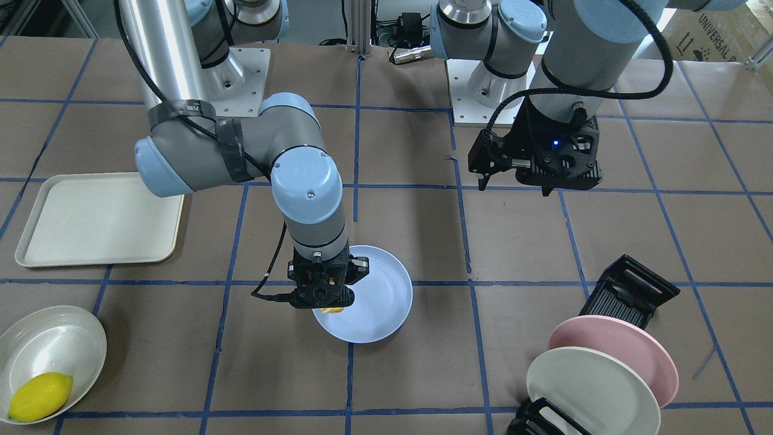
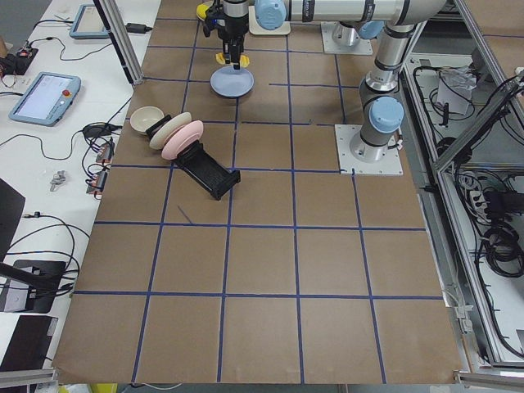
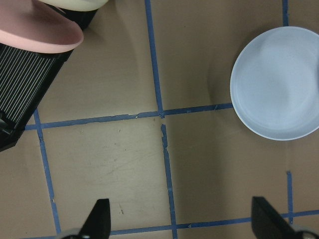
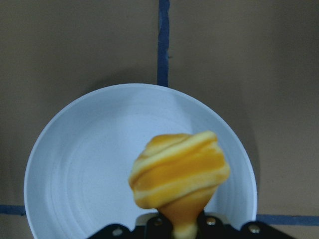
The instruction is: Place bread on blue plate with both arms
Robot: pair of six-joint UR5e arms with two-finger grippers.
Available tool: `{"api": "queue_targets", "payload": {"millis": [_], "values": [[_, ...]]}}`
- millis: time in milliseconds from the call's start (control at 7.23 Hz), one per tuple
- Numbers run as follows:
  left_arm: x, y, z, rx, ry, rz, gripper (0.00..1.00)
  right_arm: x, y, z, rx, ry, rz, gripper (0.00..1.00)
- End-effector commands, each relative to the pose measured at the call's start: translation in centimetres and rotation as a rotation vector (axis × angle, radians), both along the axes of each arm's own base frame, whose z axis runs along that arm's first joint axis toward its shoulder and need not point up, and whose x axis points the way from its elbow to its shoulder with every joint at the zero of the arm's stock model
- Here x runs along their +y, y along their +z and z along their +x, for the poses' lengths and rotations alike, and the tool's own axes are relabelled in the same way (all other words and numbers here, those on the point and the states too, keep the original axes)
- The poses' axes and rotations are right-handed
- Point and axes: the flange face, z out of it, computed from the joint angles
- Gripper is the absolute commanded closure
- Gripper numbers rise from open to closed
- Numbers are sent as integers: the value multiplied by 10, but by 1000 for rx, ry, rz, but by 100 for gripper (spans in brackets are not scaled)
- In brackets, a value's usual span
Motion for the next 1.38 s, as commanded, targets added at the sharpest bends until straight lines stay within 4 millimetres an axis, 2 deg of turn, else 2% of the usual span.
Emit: {"api": "queue_targets", "payload": {"millis": [0,138,277,415,553,691,830,968,1106,1245], "values": [[6,29,10,8,-3,37,0,-7,-12,14,-5,-13,-9,94],[-1,8,10,16,-1,78,0,-12,-11,17,-8,-11,-17,94],[-8,-4,1,16,-15,103,0,-12,-11,21,-5,-5,-21,93],[-7,-4,-4,12,-9,101,0,-10,-14,21,-2,-4,-13,46],[-9,-1,-6,15,-10,94,0,-9,-15,23,-5,-32,-10,5],[-9,1,-6,18,8,89,0,-6,-23,31,-6,-61,3,0],[-8,3,-6,15,12,84,0,1,-29,45,-4,-43,8,0],[-6,6,-5,5,21,78,0,2,-29,47,-5,-40,8,0],[-6,7,1,1,28,74,0,1,-23,47,-11,-44,0,0],[-2,6,1,-2,30,80,0,-11,1,45,-24,-51,-37,0]]}}
